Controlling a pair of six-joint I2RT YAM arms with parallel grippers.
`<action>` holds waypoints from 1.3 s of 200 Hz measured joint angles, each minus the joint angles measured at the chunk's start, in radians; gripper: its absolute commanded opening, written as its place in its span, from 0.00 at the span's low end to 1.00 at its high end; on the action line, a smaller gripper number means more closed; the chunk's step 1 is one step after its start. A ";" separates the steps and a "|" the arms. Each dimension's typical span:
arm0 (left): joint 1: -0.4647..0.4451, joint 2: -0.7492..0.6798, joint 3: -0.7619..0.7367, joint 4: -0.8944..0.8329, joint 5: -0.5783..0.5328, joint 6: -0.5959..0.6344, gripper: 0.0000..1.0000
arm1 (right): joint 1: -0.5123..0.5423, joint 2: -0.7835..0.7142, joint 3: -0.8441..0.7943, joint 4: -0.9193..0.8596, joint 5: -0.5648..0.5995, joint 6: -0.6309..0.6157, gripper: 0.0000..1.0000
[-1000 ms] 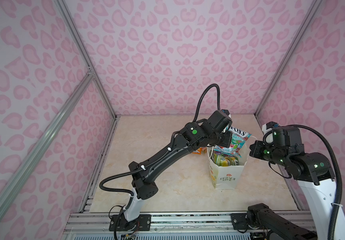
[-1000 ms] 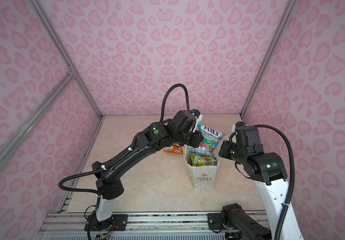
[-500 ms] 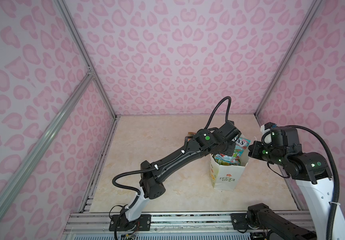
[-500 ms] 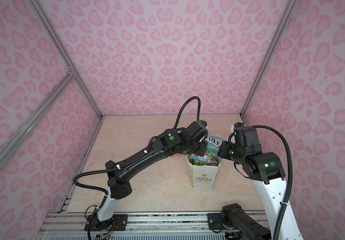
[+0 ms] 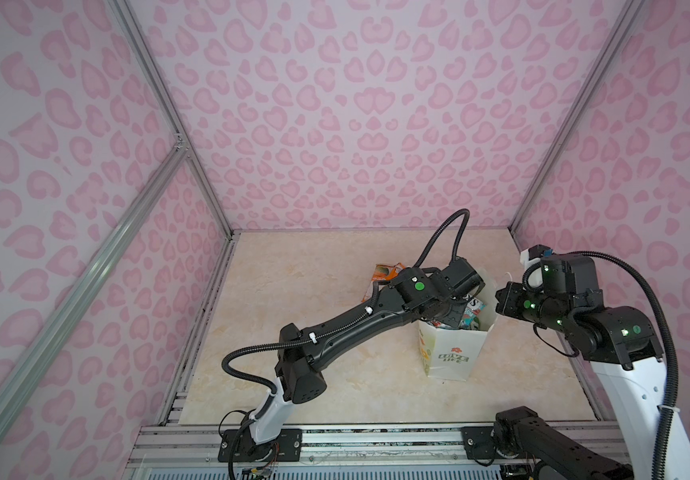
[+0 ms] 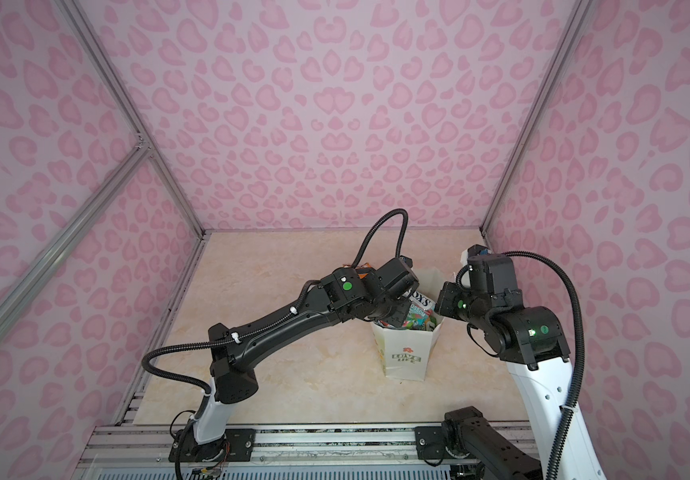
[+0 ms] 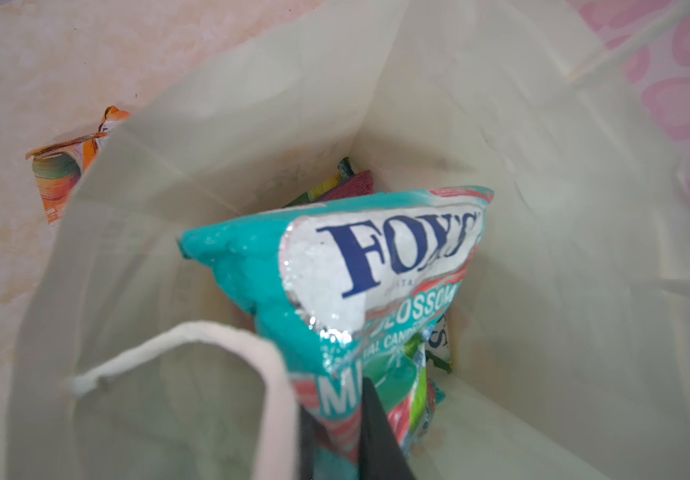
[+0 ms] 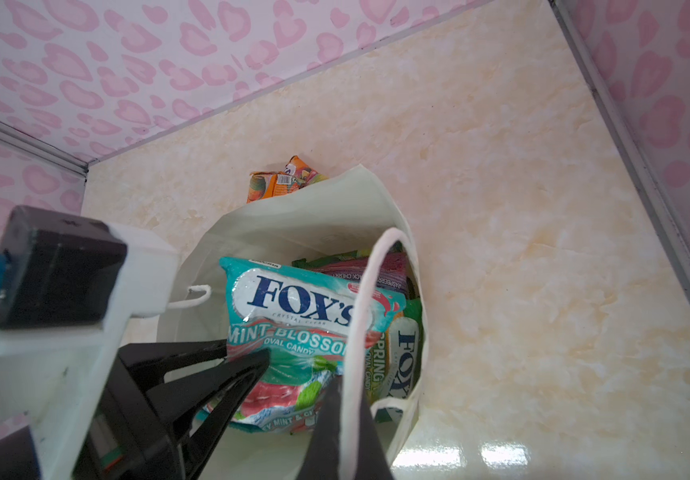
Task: Place the snacks into the paper bag
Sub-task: 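Carry the teal bag with the left gripper over the paper bag and lower it in, then open the left gripper to release the teal bag and lift out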
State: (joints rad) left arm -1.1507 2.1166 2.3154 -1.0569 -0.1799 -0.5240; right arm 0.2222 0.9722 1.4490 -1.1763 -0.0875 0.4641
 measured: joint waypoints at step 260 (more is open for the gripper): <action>0.109 -0.504 -0.197 0.273 0.348 0.027 0.98 | 0.000 -0.007 -0.004 0.000 0.000 0.014 0.00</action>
State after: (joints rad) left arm -1.0412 1.6123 2.1181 -0.7837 0.1680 -0.4965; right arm 0.2222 0.9649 1.4452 -1.1759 -0.0872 0.4782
